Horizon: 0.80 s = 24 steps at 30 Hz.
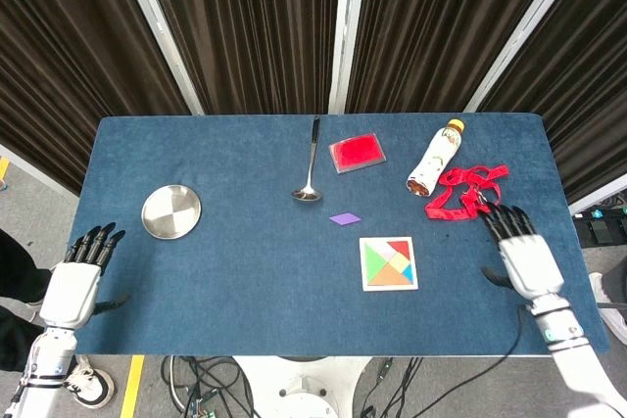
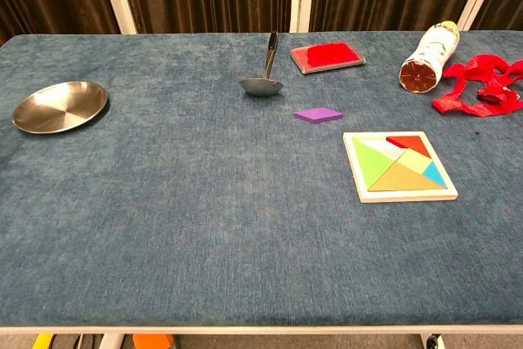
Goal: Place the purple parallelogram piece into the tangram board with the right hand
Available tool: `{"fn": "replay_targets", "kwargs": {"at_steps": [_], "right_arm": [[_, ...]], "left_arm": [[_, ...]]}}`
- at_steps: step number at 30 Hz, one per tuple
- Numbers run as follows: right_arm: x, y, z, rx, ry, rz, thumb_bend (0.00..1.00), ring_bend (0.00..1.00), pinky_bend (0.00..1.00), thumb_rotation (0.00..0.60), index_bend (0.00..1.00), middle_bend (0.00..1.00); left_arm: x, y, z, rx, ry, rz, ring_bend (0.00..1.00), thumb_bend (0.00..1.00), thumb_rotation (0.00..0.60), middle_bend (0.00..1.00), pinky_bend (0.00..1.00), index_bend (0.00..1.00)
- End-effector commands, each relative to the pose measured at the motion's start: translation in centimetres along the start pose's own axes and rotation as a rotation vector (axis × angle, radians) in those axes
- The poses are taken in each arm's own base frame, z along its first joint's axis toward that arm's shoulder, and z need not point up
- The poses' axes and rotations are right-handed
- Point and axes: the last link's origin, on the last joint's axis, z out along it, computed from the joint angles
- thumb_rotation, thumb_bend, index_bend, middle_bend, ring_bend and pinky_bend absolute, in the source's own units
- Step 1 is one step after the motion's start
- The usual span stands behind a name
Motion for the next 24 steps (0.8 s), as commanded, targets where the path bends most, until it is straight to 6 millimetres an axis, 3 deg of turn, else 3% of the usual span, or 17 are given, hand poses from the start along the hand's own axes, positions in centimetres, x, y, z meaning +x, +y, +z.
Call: {"fn": "replay_targets", "kwargs": {"at_steps": [1, 7, 13, 24], "right_arm": [[1.5, -2.5, 5.6, 0.113, -0.047, -0.122, 0.12, 0.0, 0.0, 0.6, 0.0, 0.0], [0.6, -6.9, 10.6, 0.231, -0.113, -0.234, 0.14, 0.0, 0.0, 0.6, 0.0, 0.0], [-1.2, -10.8, 13.7, 0.299, -0.147, -0.288, 0.15, 0.0, 0.0, 0.6, 0.0, 0.0], [-3.5, -15.6, 15.9, 0.372, -0.141, -0.259, 0.16, 0.0, 0.0, 0.6, 0.02, 0.0]], "left_arm": [[0.1, 0.0, 0.0, 0.002, 0.002, 0.002, 0.0, 0.06, 0.6, 0.04, 0.15, 0.1], [-0.1, 0.0, 0.0, 0.005, -0.008, 0.007, 0.0, 0.06, 0.6, 0.04, 0.15, 0.1], [-0.3, -0.5, 0.0, 0.013, -0.021, 0.002, 0.0, 0.06, 0.6, 0.04, 0.15, 0.1], [-0.5, -1.1, -0.1, 0.027, -0.027, -0.001, 0.0, 0.06, 0.6, 0.04, 0.15, 0.1]]}}
